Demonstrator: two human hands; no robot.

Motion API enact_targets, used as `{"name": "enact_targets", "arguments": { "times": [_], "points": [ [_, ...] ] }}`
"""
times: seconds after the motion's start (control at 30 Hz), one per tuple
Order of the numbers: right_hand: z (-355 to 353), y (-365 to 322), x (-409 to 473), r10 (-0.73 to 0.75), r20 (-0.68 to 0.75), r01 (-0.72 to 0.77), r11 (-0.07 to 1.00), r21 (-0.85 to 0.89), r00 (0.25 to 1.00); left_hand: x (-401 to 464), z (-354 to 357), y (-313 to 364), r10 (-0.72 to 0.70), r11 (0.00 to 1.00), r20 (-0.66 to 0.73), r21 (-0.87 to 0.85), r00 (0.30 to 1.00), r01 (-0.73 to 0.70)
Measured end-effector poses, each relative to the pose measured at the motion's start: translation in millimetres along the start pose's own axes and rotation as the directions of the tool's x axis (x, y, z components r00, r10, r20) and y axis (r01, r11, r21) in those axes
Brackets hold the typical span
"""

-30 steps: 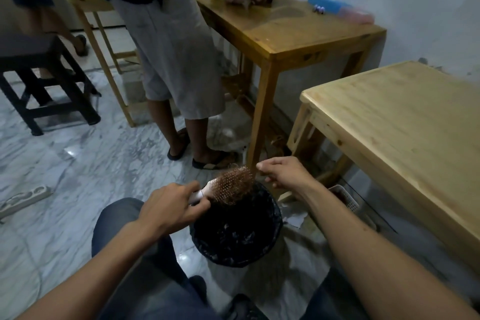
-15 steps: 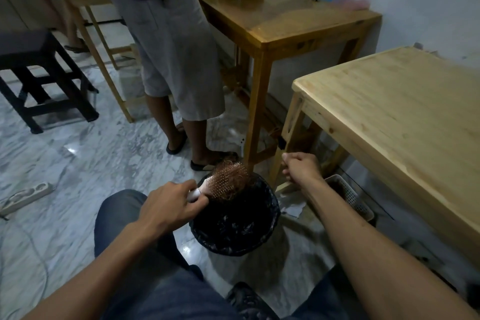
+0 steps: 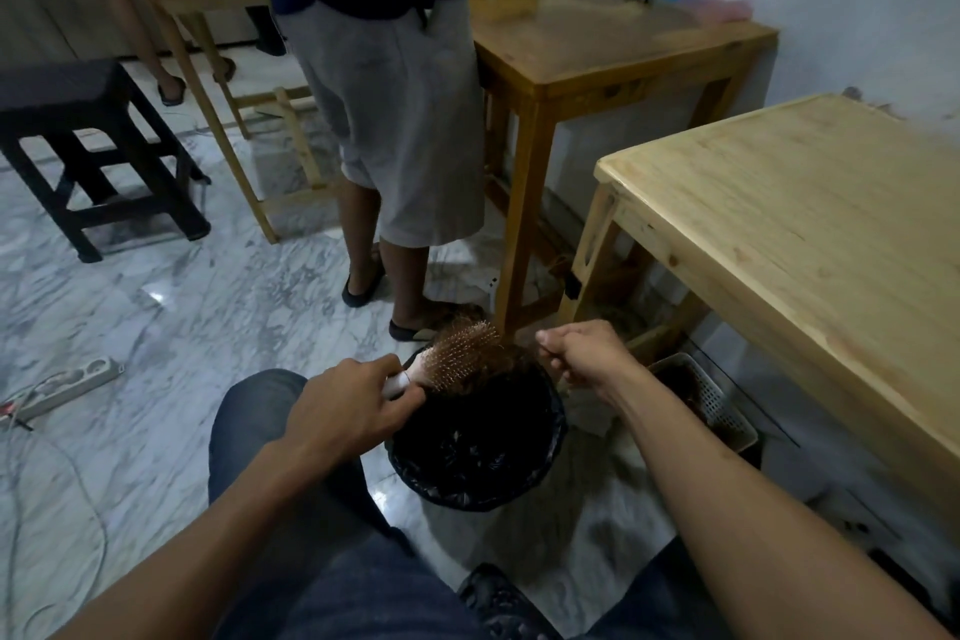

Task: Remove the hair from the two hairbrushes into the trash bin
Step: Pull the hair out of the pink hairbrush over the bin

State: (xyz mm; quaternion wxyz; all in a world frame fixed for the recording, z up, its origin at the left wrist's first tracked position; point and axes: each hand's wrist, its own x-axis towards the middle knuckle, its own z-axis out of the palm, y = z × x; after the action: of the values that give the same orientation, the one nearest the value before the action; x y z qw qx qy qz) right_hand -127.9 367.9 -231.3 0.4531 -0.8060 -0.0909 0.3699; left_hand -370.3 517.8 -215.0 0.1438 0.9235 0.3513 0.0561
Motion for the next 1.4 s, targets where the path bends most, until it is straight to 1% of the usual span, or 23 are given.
{"name": "enact_targets", "arguments": {
  "times": [0.17,0.27,0.43,0.5,0.57,0.6,0.67,0.73,0.8,0.87,0.9,0.97,1.07,1.13,1.2,1.27,1.4],
  "points": [
    [-1,-2,1,0.08,-0.162,-0.068,0.994,0.083,0.983,8,-6,4,0.034,0.999,-0.022,0.019,0.999,-0.034],
    [-10,-2,5,0.136,-0.263,-0.096,0.983,0.16,0.955,11,-9,-1,0.006,1.0,-0.031,-0.005,0.999,-0.006],
    [-19,2,9,0.155,-0.32,-0.087,0.973,0.215,0.935,10,-7,-7,-0.026,0.999,-0.026,-0.026,0.999,0.025],
    [-14,3,8,0.169,-0.263,-0.114,0.97,0.213,0.95,11,-5,-5,-0.036,0.997,-0.049,-0.071,0.998,0.033],
    [-8,2,6,0.154,-0.152,-0.123,0.973,0.194,0.976,11,-4,-2,-0.048,0.994,-0.059,-0.097,0.997,0.043],
    [-6,2,3,0.12,-0.105,-0.1,0.98,0.174,0.987,11,-4,0,-0.05,0.994,-0.055,-0.1,0.997,0.044],
    [-3,0,-3,-0.008,-0.036,0.012,0.995,0.104,0.999,10,-5,3,-0.053,0.994,-0.053,-0.101,0.997,0.048],
    [-2,2,-6,-0.155,0.032,0.153,0.986,0.064,0.987,10,-5,5,-0.066,0.993,-0.059,-0.099,0.996,0.06],
    [-2,3,-7,-0.267,0.146,0.261,0.964,0.058,0.953,11,-5,8,-0.068,0.994,-0.066,-0.094,0.995,0.062],
    [-2,1,-10,-0.283,0.267,0.279,0.959,0.054,0.921,10,-4,9,-0.066,0.994,-0.063,-0.089,0.996,0.061],
    [-1,0,-10,-0.276,0.298,0.276,0.96,0.042,0.914,10,-4,10,-0.067,0.994,-0.062,-0.088,0.996,0.061],
    [2,0,-10,-0.27,0.272,0.286,0.958,-0.021,0.924,11,-3,9,-0.08,0.992,-0.066,-0.099,0.995,0.074],
    [2,9,-4,-0.255,0.12,0.256,0.967,0.009,0.96,13,-4,2,-0.164,0.974,-0.062,-0.166,0.984,0.152],
    [-4,16,-2,-0.235,0.052,0.236,0.972,-0.002,0.97,16,-6,-5,-0.249,0.941,-0.058,-0.253,0.967,0.227],
    [-11,27,1,-0.21,0.032,0.211,0.977,-0.023,0.977,19,-11,-11,-0.333,0.893,-0.064,-0.342,0.941,0.292],
    [-15,35,-1,-0.182,0.026,0.183,0.982,-0.054,0.983,21,-15,-16,-0.369,0.869,-0.071,-0.381,0.927,0.317],
    [-16,40,-4,-0.108,0.061,0.115,0.987,-0.116,0.992,20,-12,-10,-0.327,0.877,-0.057,-0.39,0.943,0.281]
  ]
}}
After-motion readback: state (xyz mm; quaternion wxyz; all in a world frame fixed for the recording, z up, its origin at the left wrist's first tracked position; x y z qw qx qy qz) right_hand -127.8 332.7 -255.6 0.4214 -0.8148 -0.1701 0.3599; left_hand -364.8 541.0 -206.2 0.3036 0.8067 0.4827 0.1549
